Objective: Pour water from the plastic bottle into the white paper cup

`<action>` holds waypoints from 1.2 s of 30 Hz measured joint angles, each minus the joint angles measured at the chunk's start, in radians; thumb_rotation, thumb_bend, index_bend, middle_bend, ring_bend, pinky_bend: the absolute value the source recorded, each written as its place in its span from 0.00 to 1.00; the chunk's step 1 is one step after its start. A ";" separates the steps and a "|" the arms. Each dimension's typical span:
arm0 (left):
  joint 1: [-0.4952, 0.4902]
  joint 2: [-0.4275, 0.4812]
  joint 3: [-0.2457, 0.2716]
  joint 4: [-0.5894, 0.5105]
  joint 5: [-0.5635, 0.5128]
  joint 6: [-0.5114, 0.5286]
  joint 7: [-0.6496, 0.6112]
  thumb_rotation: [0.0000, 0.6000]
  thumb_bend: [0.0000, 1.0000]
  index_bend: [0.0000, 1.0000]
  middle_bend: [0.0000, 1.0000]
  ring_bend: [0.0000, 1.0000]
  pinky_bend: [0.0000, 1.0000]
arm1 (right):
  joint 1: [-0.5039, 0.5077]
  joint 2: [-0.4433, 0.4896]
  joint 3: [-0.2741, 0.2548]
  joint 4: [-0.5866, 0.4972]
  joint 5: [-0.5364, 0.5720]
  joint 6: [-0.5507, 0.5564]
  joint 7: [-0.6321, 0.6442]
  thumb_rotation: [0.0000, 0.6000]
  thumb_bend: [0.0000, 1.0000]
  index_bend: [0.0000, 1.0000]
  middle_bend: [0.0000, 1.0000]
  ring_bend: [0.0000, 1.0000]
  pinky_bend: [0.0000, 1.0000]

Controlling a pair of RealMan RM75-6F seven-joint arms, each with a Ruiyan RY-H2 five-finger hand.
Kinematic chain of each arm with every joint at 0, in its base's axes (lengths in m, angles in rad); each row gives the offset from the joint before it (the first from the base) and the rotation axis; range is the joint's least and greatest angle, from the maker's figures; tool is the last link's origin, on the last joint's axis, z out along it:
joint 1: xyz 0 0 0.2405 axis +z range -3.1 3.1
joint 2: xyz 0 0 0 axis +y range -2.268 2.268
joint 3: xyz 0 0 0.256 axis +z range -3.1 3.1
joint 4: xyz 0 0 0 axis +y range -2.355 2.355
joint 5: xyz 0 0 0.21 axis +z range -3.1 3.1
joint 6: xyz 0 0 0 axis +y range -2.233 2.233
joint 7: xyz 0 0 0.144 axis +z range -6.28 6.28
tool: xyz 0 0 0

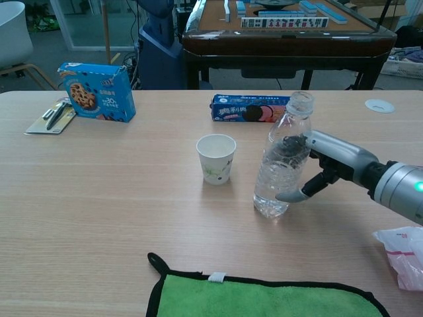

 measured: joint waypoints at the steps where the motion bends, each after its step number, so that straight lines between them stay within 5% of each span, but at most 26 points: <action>1: 0.000 0.000 0.000 0.000 0.000 0.000 0.000 1.00 0.25 0.41 0.27 0.34 0.59 | -0.001 -0.003 0.000 0.005 -0.002 0.007 0.004 1.00 0.21 0.48 0.50 0.38 0.38; 17: -0.002 0.002 0.001 -0.004 -0.001 -0.007 0.004 1.00 0.25 0.41 0.27 0.34 0.59 | 0.000 0.022 0.044 0.000 0.029 0.051 -0.128 1.00 0.21 0.59 0.62 0.50 0.46; 36: -0.003 0.010 -0.002 -0.012 -0.010 -0.015 -0.006 1.00 0.25 0.41 0.27 0.34 0.59 | 0.085 0.101 0.148 -0.121 0.305 -0.022 -0.742 1.00 0.21 0.60 0.62 0.50 0.47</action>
